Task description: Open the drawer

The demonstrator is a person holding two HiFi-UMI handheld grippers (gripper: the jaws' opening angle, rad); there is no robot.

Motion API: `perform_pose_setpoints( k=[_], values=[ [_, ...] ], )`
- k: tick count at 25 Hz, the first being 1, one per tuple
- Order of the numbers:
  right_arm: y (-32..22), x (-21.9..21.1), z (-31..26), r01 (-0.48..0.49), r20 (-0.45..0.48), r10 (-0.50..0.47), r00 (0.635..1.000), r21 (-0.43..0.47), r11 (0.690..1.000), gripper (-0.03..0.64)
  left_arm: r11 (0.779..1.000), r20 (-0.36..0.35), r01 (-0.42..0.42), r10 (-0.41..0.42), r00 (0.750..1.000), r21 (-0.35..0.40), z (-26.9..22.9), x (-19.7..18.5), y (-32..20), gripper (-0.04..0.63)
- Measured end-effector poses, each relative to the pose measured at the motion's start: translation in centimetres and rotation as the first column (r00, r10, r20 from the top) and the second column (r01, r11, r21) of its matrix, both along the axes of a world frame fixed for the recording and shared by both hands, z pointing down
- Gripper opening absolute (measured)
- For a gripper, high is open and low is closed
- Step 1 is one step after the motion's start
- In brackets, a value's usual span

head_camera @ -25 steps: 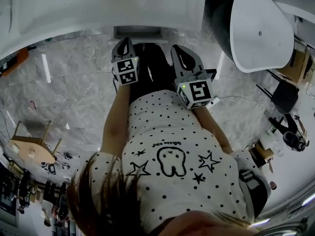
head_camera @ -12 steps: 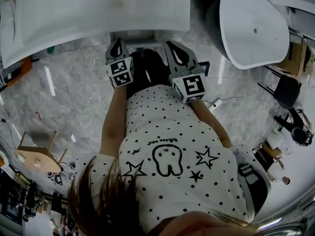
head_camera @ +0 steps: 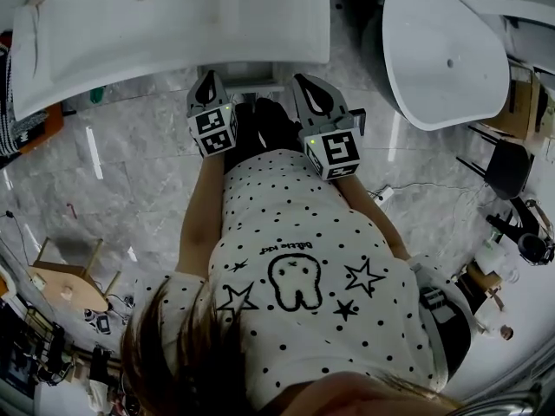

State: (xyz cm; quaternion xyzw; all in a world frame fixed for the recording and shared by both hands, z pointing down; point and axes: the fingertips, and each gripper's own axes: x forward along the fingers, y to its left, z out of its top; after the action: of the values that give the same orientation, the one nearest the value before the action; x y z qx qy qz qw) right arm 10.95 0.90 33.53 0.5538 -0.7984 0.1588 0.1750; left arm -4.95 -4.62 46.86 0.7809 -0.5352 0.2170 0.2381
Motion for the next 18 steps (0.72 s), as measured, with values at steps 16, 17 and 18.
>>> perform_pose_setpoints(
  k=[16,17,18],
  values=[
    [-1.7,0.6,-1.0,-0.003,-0.006,0.003,1.000,0.049,0.999,0.014,0.997,-0.007,-0.033,0.034,0.999,0.064,-2.6,0.9,-1.5,0.005],
    [-1.8,0.7,-1.1,-0.002,-0.007,0.002,1.000,0.052,0.999,0.014,0.997,-0.007,-0.034,0.035,0.999,0.069,-2.8,1.0,-1.5,0.004],
    [-1.8,0.7,-1.1,-0.002,-0.009,0.002,1.000,0.054,0.999,0.014,0.997,-0.007,-0.035,0.036,0.999,0.074,-3.0,1.0,-1.6,0.004]
  ],
)
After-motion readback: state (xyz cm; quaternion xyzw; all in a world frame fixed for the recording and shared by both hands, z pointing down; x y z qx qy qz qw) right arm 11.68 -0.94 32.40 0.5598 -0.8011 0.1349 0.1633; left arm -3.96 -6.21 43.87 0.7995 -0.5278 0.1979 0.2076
